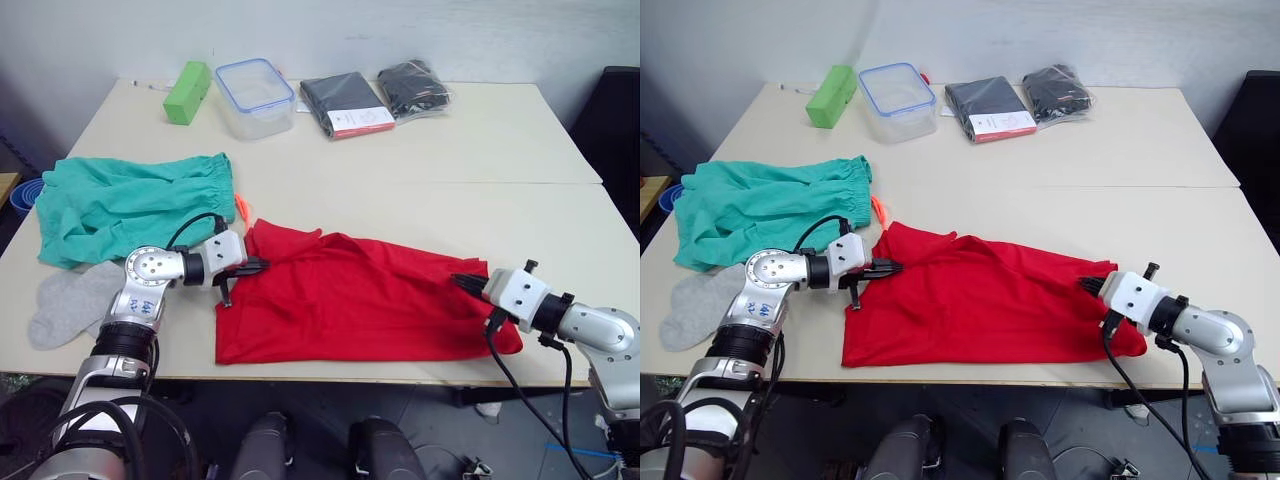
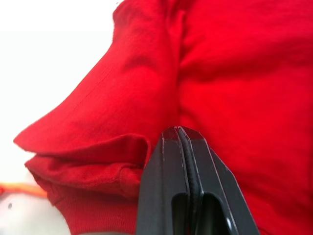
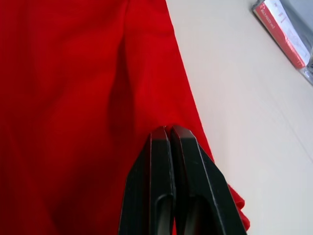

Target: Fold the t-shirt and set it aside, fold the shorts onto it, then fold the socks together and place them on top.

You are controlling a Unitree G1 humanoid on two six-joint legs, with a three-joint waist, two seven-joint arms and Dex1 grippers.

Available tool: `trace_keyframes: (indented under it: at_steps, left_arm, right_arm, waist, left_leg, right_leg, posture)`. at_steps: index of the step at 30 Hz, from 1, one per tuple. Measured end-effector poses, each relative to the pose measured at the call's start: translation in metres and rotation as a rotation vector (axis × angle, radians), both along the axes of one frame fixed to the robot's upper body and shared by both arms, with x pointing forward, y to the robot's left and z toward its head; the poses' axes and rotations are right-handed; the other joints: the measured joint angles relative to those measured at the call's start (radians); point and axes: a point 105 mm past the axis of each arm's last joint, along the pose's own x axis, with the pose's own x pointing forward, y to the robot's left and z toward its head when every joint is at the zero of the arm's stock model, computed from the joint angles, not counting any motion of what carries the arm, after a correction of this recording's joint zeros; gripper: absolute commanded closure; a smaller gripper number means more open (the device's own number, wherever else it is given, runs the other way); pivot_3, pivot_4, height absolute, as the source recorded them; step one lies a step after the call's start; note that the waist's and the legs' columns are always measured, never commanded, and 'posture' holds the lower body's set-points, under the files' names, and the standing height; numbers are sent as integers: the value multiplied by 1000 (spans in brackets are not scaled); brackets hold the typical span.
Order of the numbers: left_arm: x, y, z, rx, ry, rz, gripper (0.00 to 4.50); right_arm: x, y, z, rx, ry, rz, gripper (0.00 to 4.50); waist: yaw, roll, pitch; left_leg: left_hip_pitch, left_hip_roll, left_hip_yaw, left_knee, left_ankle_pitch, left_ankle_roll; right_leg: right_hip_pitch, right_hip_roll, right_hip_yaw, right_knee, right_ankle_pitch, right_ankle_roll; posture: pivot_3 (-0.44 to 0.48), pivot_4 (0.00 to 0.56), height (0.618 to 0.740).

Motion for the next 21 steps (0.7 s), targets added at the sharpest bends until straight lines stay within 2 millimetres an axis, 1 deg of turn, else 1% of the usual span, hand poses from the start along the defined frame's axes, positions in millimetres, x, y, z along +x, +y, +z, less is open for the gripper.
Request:
trace_keyframes:
  at_steps: [2,4,6,8,9,11,13,15,16,17,19,21]
  left_arm:
    - [1,0,1,-43,76,21,3872]
    - [-4,1,4,-80,178,15,3272]
    - [-12,9,11,-117,304,12,2641]
    - [-16,18,25,-169,405,24,2055]
    - [-17,23,34,-201,446,34,1674]
    - [-19,29,52,-241,500,42,1077]
    - [-18,29,70,-291,534,35,1035]
    - [-12,32,82,-342,559,67,1035]
    - [-4,34,87,-373,565,109,1035]
    - [3,37,89,-393,562,147,1035]
    - [18,38,89,-426,573,234,1035]
    - [30,33,82,-431,616,297,1035]
  right_arm:
    - [1,1,-1,-1,5,7,4500]
    - [0,2,-2,-1,14,12,4500]
    - [-2,2,-5,-4,40,13,4500]
    - [-6,-1,-12,-9,83,6,4089]
    - [-7,-2,-14,-9,96,0,3800]
    - [-8,-2,-16,-9,118,-6,3169]
    - [-11,-4,-20,-15,139,-13,2452]
    - [-14,-5,-21,-28,146,-12,1851]
    - [-18,-6,-19,-29,149,-10,1469]
    - [-19,-6,-17,-24,148,-5,1187]
    - [-22,-7,-10,-6,152,2,1187]
    - [-25,-5,3,38,143,11,1187]
  waist:
    - [0,0,0]
    - [-1,0,0]
    - [-3,0,0]
    - [-2,0,0]
    - [-2,0,0]
    - [-2,0,0]
    - [1,0,0]
    - [3,0,0]
    - [5,0,0]
    - [4,0,0]
    - [3,0,0]
    - [3,-1,0]
  left_leg:
    - [0,0,0,0,0,0]
    - [0,0,0,0,0,0]
    - [-1,1,0,0,0,0]
    - [-1,1,-1,0,0,0]
    - [-1,1,-1,0,0,0]
    - [-2,1,-1,0,0,0]
    - [-2,0,-1,0,0,0]
    - [-2,0,-1,0,0,0]
    - [-2,0,-1,1,0,0]
    - [-3,0,-1,1,0,0]
    - [-3,0,-1,1,0,0]
    - [-3,0,-1,1,0,0]
  right_leg:
    - [0,0,1,0,0,0]
    - [0,1,2,0,0,0]
    - [-1,1,5,0,0,0]
    - [-1,2,5,0,0,0]
    - [-1,2,6,0,0,0]
    - [-1,2,6,-1,0,0]
    - [-1,1,6,-1,0,0]
    - [-1,1,6,-2,0,0]
    - [-1,1,5,-2,0,0]
    - [-1,1,5,-2,0,0]
    - [-1,1,5,-2,0,0]
    - [-1,1,5,-2,0,0]
  posture:
    - [0,150,740]
    - [0,150,740]
    - [0,150,740]
    - [0,150,740]
    - [0,150,740]
    - [0,150,740]
    - [0,150,740]
    - [0,150,740]
    - [0,150,740]
    - [0,150,740]
    - [0,150,740]
    - [0,150,740]
